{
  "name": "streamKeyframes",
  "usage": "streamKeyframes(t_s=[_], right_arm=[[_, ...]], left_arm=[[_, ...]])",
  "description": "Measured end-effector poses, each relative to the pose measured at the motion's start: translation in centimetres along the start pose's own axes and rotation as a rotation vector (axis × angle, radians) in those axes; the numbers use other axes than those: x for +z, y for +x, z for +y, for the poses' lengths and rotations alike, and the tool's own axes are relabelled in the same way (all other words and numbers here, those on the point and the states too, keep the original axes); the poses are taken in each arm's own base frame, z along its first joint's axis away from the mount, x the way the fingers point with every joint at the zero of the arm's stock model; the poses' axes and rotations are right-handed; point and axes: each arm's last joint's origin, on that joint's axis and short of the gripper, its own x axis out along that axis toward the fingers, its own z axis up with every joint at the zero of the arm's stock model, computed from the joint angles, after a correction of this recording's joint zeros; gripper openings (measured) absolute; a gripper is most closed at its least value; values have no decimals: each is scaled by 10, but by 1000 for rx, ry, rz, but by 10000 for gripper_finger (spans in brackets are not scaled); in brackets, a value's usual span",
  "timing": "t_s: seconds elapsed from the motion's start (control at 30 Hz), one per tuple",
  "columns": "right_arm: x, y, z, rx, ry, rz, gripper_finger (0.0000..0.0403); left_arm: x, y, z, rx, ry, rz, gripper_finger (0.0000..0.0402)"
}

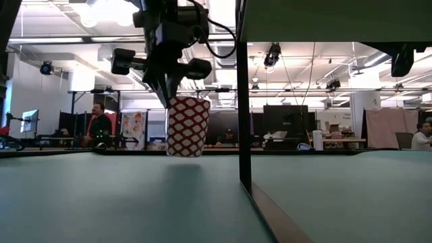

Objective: Place coffee mugs
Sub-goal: Put the red patterned mug on the shelf

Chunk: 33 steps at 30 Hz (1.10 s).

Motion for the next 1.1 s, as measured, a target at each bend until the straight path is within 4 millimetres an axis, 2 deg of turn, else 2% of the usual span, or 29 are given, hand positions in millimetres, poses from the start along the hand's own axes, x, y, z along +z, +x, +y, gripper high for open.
streamKeyframes(t_s=[0.37, 0.57, 0.8, 1.1], right_arm=[[0, 0, 0, 0, 0, 0, 50], [0, 0, 0, 0, 0, 0, 50], [0, 0, 0, 0, 0, 0, 50], [0, 0, 0, 0, 0, 0, 50]], left_arm=[[9, 4, -5, -18, 191, -3, 9], [12, 6, -7, -6, 297, 56, 10], [5, 14, -4, -45, 290, 73, 11], [2, 12, -4, -40, 217, 73, 34]])
